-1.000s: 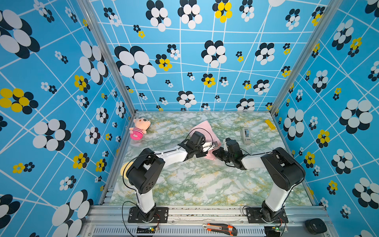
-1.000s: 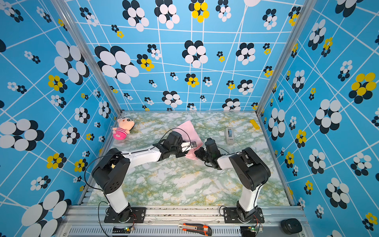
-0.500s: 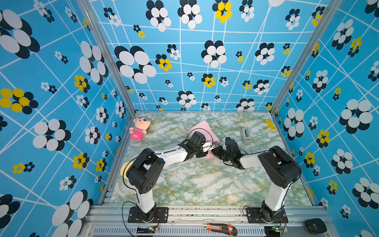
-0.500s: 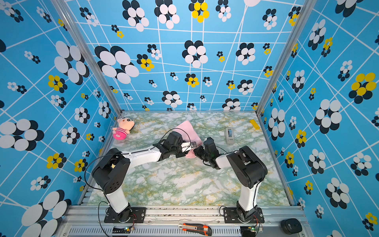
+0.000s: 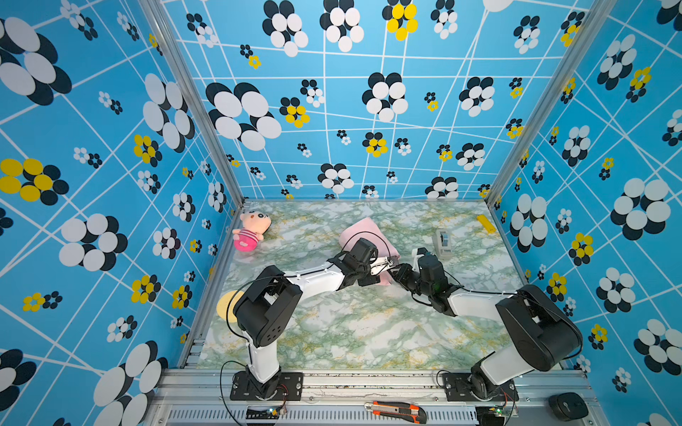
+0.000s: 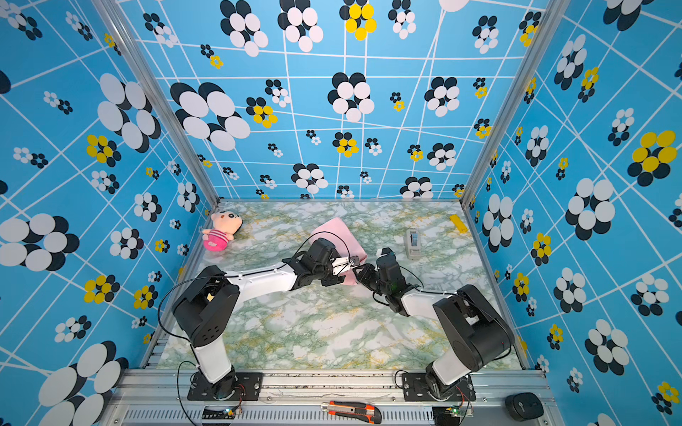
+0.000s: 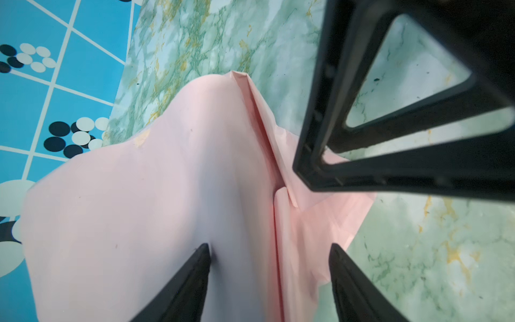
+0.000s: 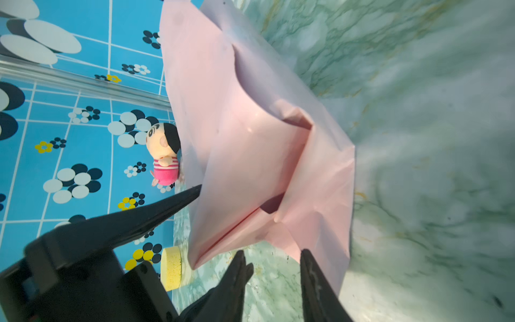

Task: Wrap a gift box in wrapping paper
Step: Fold the wrapping paper for the gift box.

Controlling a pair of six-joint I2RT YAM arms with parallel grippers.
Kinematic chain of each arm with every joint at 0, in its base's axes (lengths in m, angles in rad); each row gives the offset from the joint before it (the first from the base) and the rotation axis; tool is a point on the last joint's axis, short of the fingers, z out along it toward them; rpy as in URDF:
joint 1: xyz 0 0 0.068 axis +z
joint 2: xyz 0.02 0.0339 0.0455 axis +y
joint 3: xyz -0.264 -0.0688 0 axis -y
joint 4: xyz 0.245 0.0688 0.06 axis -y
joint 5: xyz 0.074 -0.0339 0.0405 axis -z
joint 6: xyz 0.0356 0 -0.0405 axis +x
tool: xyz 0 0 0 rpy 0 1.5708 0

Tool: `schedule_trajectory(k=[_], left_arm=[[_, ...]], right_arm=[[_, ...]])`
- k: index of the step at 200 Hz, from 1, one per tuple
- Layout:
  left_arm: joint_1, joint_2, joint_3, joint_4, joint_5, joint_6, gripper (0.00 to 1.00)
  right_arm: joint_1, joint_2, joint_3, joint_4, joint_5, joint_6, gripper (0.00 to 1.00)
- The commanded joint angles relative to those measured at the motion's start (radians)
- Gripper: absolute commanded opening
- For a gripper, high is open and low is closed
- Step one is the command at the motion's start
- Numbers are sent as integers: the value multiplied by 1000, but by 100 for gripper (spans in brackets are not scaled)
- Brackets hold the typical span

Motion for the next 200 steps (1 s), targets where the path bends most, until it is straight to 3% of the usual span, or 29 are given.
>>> schedule_trajectory(k=[1, 22, 65, 110, 147, 163, 200], left_arm=[[-6, 46, 5, -59, -35, -32, 64], [-5, 40, -8, -42, -42, -31, 58], [-4, 40, -17, -25, -41, -29, 57], [-4, 45, -12, -31, -34, -31, 55], [-1, 44, -12, -33, -30, -35, 54], [0, 42, -12, -32, -26, -35, 54], [2, 43, -13, -35, -12, -46, 53]], right_arm=[[-22, -25, -26, -167, 29, 76, 40], [-10, -18, -11, -211, 1, 136, 44], [0, 73, 16, -127, -58, 230, 48], [21, 192, 31, 52, -92, 338, 44], [47, 191, 22, 36, -68, 368, 43], [53, 190, 13, 31, -52, 379, 38], [55, 155, 8, -35, 34, 337, 13]])
